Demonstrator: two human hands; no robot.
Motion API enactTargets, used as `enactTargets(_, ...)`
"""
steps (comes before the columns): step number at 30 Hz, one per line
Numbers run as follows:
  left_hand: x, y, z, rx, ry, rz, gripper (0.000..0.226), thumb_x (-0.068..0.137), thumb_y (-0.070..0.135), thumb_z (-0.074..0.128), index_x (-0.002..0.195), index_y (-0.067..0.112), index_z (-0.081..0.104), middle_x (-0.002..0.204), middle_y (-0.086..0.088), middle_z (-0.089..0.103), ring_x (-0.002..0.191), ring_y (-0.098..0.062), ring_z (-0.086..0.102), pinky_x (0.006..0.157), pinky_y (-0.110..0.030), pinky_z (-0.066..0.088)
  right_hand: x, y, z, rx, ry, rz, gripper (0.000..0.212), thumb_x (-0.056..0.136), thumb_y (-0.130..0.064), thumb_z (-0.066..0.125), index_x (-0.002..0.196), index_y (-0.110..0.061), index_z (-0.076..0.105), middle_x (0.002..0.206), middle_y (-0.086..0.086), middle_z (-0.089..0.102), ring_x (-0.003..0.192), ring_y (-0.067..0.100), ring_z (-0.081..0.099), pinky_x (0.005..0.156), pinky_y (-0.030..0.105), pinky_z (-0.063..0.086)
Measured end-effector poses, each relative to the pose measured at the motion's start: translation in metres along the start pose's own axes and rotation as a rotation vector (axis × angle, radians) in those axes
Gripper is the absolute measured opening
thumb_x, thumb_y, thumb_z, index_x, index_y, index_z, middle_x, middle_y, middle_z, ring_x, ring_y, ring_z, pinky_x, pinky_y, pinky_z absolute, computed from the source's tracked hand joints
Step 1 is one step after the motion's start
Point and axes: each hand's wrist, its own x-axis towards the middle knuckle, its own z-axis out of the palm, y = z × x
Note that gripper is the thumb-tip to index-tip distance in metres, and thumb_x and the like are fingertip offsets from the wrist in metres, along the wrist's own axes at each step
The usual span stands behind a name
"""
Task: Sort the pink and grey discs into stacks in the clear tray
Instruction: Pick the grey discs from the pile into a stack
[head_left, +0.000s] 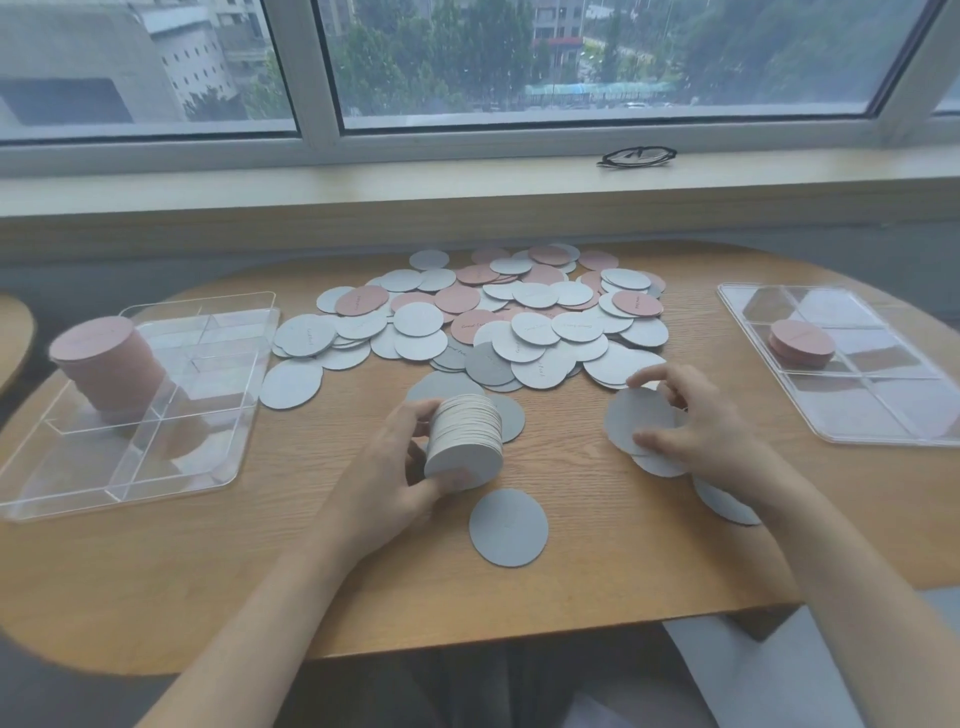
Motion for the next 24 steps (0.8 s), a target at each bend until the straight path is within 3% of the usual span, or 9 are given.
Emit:
enactTargets(3, 0.0, 0.001, -0.001, -0.01, 0.0, -0.008, 0.07, 0.072, 0.058, 0.074, 0.134, 0.043, 0.045, 0.122, 0.023, 0.057, 0.086, -0.013, 0.062, 0.081, -0.041, 0.056, -0.004, -0.013, 0.013, 0.107, 0.067, -0.046, 0.051, 0.077, -0.003, 0.074, 0.108, -0.041, 0.06, 0.09, -0.003, 0.057, 0.081, 0.008, 0.054, 0.069, 0.021, 0.048)
enactTargets(5, 0.0, 0.001, -0.001, -0.011, 0.002, -0.004, 0.067, 0.071, 0.057, 0.075, 0.131, 0.049, 0.045, 0.121, 0.024, 0.057, 0.089, -0.014, 0.064, 0.083, -0.042, 0.056, -0.006, -0.026, 0.025, 0.068, 0.123, -0.151, 0.051, 0.078, 0.002, 0.073, 0.114, -0.034, 0.062, 0.095, -0.015, 0.058, 0.086, -0.003, 0.052, 0.073, 0.006, 0.04)
enactTargets(7, 0.0, 0.003, -0.002, -0.011, 0.003, 0.003, 0.063, 0.072, 0.053, 0.076, 0.127, 0.058, 0.044, 0.119, 0.027, 0.058, 0.096, -0.014, 0.065, 0.083, -0.042, 0.056, -0.006, -0.04, 0.038, 0.089, 0.145, -0.246, 0.054, 0.077, 0.006, 0.071, 0.12, -0.026, 0.064, 0.099, -0.024, 0.057, 0.09, -0.009, 0.051, 0.078, 0.003, 0.036)
enactTargets(10, 0.0, 0.004, -0.003, -0.022, -0.004, 0.008, 0.062, 0.075, 0.045, 0.078, 0.126, 0.06, 0.045, 0.119, 0.028, 0.059, 0.104, -0.013, 0.065, 0.085, -0.041, 0.056, -0.001, -0.06, 0.059, 0.17, 0.177, -0.309, 0.048, 0.079, 0.004, 0.07, 0.119, -0.023, 0.065, 0.1, -0.022, 0.062, 0.093, -0.003, 0.056, 0.079, 0.01, 0.04)
enactTargets(14, -0.001, 0.002, -0.003, -0.031, -0.004, 0.01, 0.069, 0.075, 0.048, 0.078, 0.137, 0.044, 0.048, 0.122, 0.02, 0.062, 0.109, -0.014, 0.063, 0.086, -0.041, 0.056, 0.007, -0.083, 0.088, 0.527, 0.147, -0.19, 0.029, 0.084, 0.001, 0.069, 0.104, -0.019, 0.066, 0.093, 0.002, 0.071, 0.088, 0.023, 0.066, 0.079, 0.037, 0.054)
enactTargets(16, 0.0, 0.0, -0.003, -0.041, 0.0, -0.001, 0.077, 0.076, 0.043, 0.081, 0.144, 0.039, 0.046, 0.128, 0.019, 0.061, 0.114, -0.011, 0.061, 0.088, -0.038, 0.056, 0.008, -0.089, 0.099, 0.774, 0.08, -0.112, 0.022, 0.086, 0.005, 0.066, 0.104, -0.009, 0.064, 0.097, 0.015, 0.07, 0.088, 0.023, 0.067, 0.078, 0.037, 0.054)
enactTargets(18, 0.001, -0.001, -0.002, -0.041, 0.003, -0.002, 0.084, 0.077, 0.037, 0.083, 0.149, 0.037, 0.041, 0.129, 0.021, 0.061, 0.118, -0.007, 0.059, 0.09, -0.031, 0.054, 0.008, -0.087, 0.106, 0.878, 0.007, -0.074, 0.017, 0.091, 0.005, 0.062, 0.105, -0.004, 0.063, 0.101, 0.017, 0.071, 0.09, 0.021, 0.066, 0.08, 0.037, 0.052)
enactTargets(21, 0.002, -0.001, -0.002, 0.003, 0.019, 0.019, 0.084, 0.078, 0.031, 0.086, 0.149, 0.036, 0.042, 0.127, 0.019, 0.062, 0.104, -0.005, 0.061, 0.083, -0.016, 0.049, 0.008, -0.079, 0.11, 0.688, -0.015, -0.156, 0.022, 0.098, -0.001, 0.053, 0.11, -0.011, 0.068, 0.104, 0.001, 0.074, 0.101, 0.013, 0.066, 0.091, 0.034, 0.051)
enactTargets(24, 0.003, 0.002, -0.002, 0.018, 0.039, 0.026, 0.081, 0.078, 0.029, 0.086, 0.147, 0.036, 0.044, 0.125, 0.019, 0.063, 0.093, -0.011, 0.061, 0.079, -0.015, 0.048, 0.006, -0.074, 0.113, 0.39, 0.012, -0.259, 0.031, 0.101, -0.019, 0.049, 0.128, -0.023, 0.065, 0.121, -0.013, 0.069, 0.115, 0.002, 0.059, 0.102, 0.034, 0.046)
